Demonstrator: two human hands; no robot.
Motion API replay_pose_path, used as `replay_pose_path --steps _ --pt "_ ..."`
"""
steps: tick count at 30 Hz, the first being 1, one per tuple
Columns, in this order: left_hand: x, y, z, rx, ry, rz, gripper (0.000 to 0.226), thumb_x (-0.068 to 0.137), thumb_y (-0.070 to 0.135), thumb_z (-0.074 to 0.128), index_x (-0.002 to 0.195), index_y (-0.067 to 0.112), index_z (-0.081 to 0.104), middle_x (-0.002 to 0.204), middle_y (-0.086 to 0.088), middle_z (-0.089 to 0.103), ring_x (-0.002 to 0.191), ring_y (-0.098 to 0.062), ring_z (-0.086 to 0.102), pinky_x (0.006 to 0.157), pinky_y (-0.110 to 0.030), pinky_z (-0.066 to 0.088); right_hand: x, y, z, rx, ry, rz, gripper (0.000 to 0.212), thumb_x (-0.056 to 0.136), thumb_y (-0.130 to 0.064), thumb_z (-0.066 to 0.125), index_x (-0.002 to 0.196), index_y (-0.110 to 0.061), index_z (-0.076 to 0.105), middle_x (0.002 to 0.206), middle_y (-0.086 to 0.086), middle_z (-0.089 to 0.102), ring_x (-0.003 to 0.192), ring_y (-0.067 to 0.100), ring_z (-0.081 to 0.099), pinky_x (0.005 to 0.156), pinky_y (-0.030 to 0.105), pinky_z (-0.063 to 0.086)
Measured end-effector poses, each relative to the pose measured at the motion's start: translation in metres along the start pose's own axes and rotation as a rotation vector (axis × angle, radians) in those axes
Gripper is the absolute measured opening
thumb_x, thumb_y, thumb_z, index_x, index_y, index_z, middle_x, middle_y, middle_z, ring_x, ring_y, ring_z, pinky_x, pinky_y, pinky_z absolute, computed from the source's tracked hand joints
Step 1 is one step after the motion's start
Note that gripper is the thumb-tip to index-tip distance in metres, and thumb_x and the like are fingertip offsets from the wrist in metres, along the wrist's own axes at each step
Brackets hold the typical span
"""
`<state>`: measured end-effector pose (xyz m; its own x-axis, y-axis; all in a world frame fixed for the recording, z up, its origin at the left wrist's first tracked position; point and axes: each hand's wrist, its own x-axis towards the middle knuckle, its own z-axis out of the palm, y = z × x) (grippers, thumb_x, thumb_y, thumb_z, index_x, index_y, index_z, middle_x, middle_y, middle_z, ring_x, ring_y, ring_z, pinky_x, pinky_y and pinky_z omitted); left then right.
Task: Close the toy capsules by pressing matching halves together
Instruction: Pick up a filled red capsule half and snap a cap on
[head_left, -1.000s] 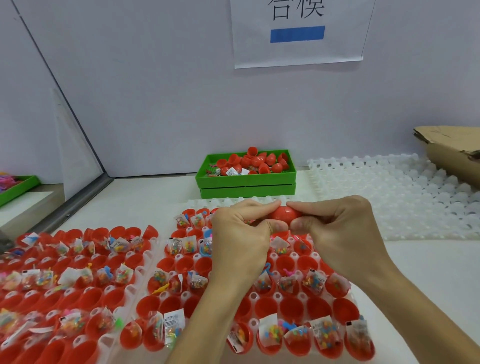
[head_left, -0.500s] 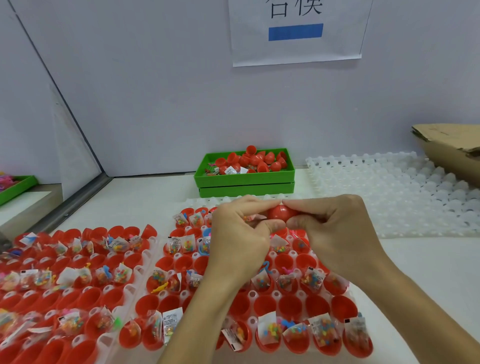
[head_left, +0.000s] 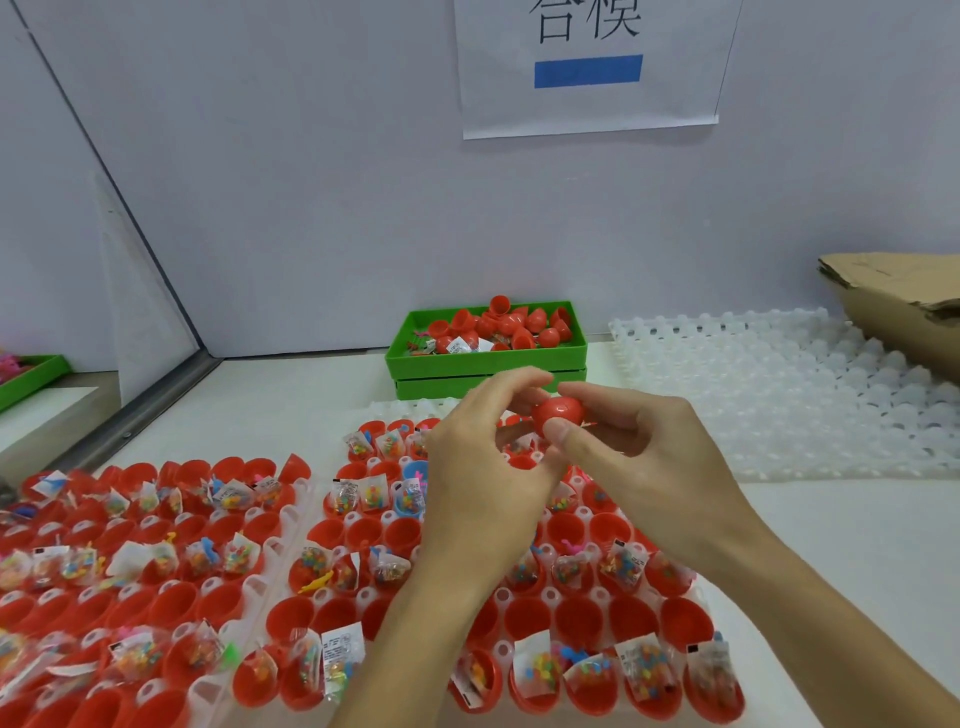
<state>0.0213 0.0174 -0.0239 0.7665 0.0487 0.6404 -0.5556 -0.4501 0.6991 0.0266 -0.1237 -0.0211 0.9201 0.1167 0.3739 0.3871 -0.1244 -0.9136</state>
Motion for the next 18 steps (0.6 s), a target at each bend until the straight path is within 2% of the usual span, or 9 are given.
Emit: replay_pose_path --steps 2,5,7,9,11,13,15,18 --pt "-0.001 0.000 0.001 0.122 -0.016 0.078 0.050 0.075 0.005 0.081 0.119 0.022 0.063 0.098 0.010 0.065 0.093 -0.005 0.063 0.080 -0.012 0.052 0.000 0.002 0.004 -0.057 0.034 0.032 0.038 0.079 -0.028 0.077 0.116 -0.022 0.072 0.093 -0.009 0.076 0.087 0.005 0.073 0.079 0.024 0.059" --pt "-0.003 0.002 0.003 0.175 -0.102 0.097 0.054 0.075 0.008 0.082 0.122 0.024 0.061 0.104 0.013 0.064 0.099 -0.007 0.062 0.086 -0.020 0.054 0.000 0.004 0.006 -0.069 0.085 0.032 0.025 0.080 -0.024 0.077 0.105 -0.025 0.076 0.085 -0.008 0.077 0.081 0.004 0.073 0.075 0.024 0.059" --pt "-0.001 0.001 -0.001 0.016 -0.197 -0.033 0.057 0.076 0.014 0.081 0.126 0.029 0.057 0.114 0.017 0.061 0.113 -0.002 0.058 0.093 -0.016 0.050 0.003 0.005 0.002 -0.028 0.122 0.055 0.027 0.082 -0.023 0.076 0.109 -0.023 0.075 0.086 -0.008 0.077 0.081 0.003 0.073 0.075 0.021 0.059" --pt "0.001 0.000 -0.007 -0.230 -0.286 -0.207 0.062 0.078 0.030 0.077 0.134 0.032 0.051 0.127 0.019 0.058 0.125 0.003 0.051 0.099 -0.015 0.047 0.005 0.004 -0.002 0.016 0.125 0.057 0.027 0.084 -0.022 0.073 0.112 -0.022 0.073 0.088 -0.012 0.077 0.084 0.001 0.072 0.076 0.015 0.056" --pt "0.001 0.000 -0.010 -0.425 -0.365 -0.338 0.066 0.077 0.044 0.077 0.137 0.034 0.051 0.130 0.016 0.061 0.125 0.001 0.054 0.098 -0.016 0.048 0.003 0.001 -0.002 0.068 0.046 0.015 0.021 0.089 -0.015 0.067 0.106 -0.024 0.073 0.091 -0.012 0.077 0.087 0.003 0.072 0.074 0.013 0.054" --pt "0.002 0.001 -0.007 -0.526 -0.416 -0.349 0.052 0.080 0.040 0.075 0.129 0.030 0.059 0.119 0.007 0.070 0.116 -0.007 0.063 0.089 -0.018 0.053 0.000 -0.003 -0.001 0.118 -0.009 -0.025 0.020 0.093 -0.009 0.062 0.104 -0.020 0.074 0.093 -0.004 0.077 0.088 0.009 0.073 0.074 0.016 0.055" --pt "0.002 0.001 -0.002 -0.601 -0.387 -0.351 0.040 0.079 0.029 0.071 0.118 0.026 0.065 0.111 0.002 0.075 0.109 -0.014 0.068 0.085 -0.021 0.055 -0.001 -0.003 0.000 0.133 -0.012 -0.052 0.018 0.093 -0.008 0.059 0.102 -0.015 0.073 0.093 0.003 0.077 0.088 0.014 0.073 0.077 0.022 0.057" --pt "0.001 -0.004 0.001 -0.610 -0.314 -0.351 0.043 0.075 0.027 0.072 0.117 0.020 0.068 0.107 -0.001 0.076 0.106 -0.018 0.070 0.083 -0.026 0.057 0.000 -0.002 -0.001 0.121 -0.001 -0.056 0.018 0.094 -0.008 0.059 0.103 -0.012 0.073 0.093 0.004 0.076 0.090 0.016 0.073 0.080 0.026 0.058"
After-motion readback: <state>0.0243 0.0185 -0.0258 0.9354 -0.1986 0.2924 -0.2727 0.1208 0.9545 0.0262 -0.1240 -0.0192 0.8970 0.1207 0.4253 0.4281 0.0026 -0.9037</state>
